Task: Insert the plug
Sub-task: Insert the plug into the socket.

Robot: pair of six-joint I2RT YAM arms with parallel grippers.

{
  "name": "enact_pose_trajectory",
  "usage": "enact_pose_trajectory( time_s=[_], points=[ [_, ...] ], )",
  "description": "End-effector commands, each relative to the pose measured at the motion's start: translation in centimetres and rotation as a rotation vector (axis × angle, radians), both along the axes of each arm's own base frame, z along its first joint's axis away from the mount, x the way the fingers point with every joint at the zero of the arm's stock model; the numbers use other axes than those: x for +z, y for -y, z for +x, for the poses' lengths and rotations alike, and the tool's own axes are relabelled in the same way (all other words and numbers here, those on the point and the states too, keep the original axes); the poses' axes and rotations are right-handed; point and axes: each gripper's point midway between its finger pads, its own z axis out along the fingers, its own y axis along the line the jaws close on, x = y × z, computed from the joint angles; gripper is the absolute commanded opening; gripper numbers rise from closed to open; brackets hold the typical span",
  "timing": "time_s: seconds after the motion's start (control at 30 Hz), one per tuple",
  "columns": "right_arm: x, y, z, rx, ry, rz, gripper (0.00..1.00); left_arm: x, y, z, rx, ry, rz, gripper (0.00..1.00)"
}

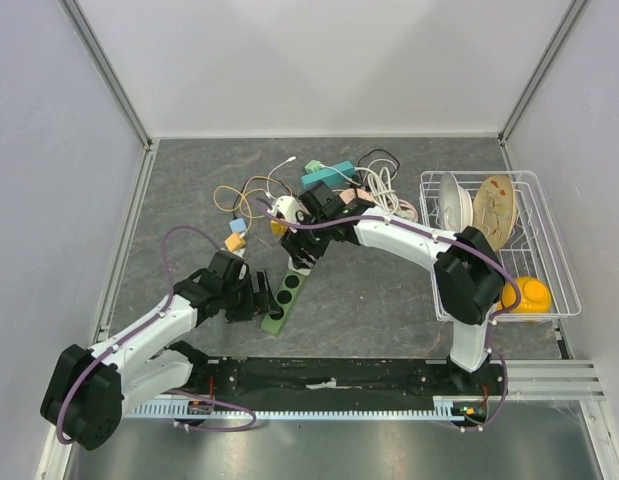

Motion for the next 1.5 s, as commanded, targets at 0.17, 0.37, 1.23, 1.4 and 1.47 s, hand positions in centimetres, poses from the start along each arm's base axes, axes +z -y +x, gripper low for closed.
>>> enact_pose_trajectory(
  time_s=[0.17,0.37,1.23,1.4,1.47],
  points=[
    [-0.3,-0.2,-0.4,0.008,-0.005,0.035,0.0,0.2,0.3,0.5,-0.005,0.022,0.002,0.9],
    [-1.6,0.5,-0.5,0.011,-0.006,-0.005,0.0,0.1,0.3,0.4,-0.004,0.019,0.006,0.9],
    [-9.6,4.2,-3.1,-0.006,-0.066,-0.216,0.0,0.1,0.0,0.4,0.01,0.029,0.018,0.9],
    [-9.9,4.7,-4.2,-0.059,-0.062,-0.146,0.0,0.1,0.0,0.3,0.013,0.028,0.015,0.9],
    [-10.3,4.9,-4.6,-0.068,-0.061,-0.125,0.0,0.1,0.0,0.3,0.013,0.028,0.014,0.9]
  ],
)
